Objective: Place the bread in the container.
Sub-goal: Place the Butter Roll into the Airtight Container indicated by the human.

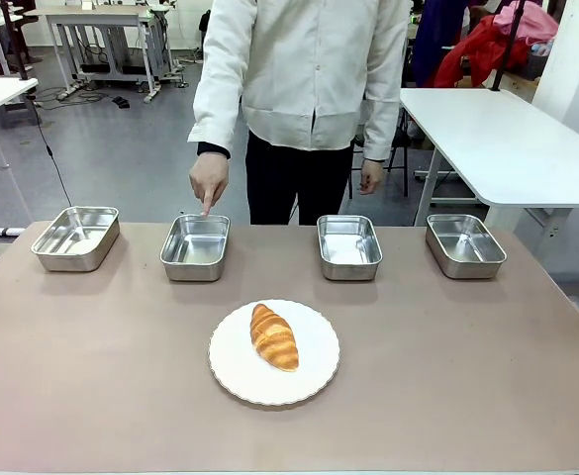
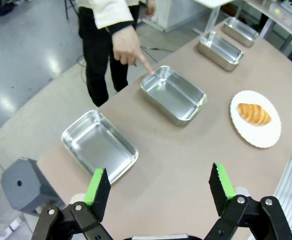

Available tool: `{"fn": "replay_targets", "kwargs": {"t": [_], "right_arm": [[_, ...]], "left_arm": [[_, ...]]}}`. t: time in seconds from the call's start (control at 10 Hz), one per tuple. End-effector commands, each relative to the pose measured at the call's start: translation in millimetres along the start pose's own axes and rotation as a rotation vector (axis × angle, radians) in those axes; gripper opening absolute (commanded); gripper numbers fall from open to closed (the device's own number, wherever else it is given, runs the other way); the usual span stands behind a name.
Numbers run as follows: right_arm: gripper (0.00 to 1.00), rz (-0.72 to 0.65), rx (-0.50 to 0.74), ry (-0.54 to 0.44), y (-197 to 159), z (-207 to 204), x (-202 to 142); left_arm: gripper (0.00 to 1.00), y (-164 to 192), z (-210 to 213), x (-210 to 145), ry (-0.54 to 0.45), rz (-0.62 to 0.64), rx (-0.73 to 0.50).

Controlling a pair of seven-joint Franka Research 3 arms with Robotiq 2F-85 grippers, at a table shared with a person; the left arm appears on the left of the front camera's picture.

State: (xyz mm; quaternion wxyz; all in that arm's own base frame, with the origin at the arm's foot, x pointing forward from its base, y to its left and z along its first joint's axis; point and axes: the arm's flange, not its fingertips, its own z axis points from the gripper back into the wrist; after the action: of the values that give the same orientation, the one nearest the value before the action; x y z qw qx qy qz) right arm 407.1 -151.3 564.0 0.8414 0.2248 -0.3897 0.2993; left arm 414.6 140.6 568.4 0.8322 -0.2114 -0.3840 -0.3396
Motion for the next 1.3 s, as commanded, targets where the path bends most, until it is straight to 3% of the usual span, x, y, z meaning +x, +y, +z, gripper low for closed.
{"fn": "replay_targets", "kwargs": {"t": [0.0,0.2,0.3,0.8,0.9,1.0,1.1,1.2], "right_arm": [[1.0,0.012,0.005,-0.022,-1,-1,1],[1.0,0.012,0.005,-0.022,-1,-1,1],[1.0,0.012,0.005,-0.022,-1,-1,1],[1.0,0.012,0.005,-0.022,-1,-1,1],[1.0,0.012,0.005,-0.022,-1,-1,1],[1.0,0.012,0.005,-0.022,-1,-1,1],[1.0,0.012,0.005,-0.022,-1,-1,1],[1.0,0.012,0.005,-0.022,-1,-1,1]], "left_arm": [[1.0,-53,-17,39,0.11,0.008,0.046],[1.0,-115,-59,69,0.238,0.024,0.139],[1.0,-143,-83,80,0.251,0.091,0.174],[1.0,-301,-195,64,0.553,0.439,0.455],[1.0,-323,-204,60,0.55,0.486,0.472],[1.0,-334,-213,59,0.571,0.527,0.41],[1.0,-329,-210,58,0.575,0.545,0.373],[1.0,-330,-214,47,0.573,0.459,0.476]]}}
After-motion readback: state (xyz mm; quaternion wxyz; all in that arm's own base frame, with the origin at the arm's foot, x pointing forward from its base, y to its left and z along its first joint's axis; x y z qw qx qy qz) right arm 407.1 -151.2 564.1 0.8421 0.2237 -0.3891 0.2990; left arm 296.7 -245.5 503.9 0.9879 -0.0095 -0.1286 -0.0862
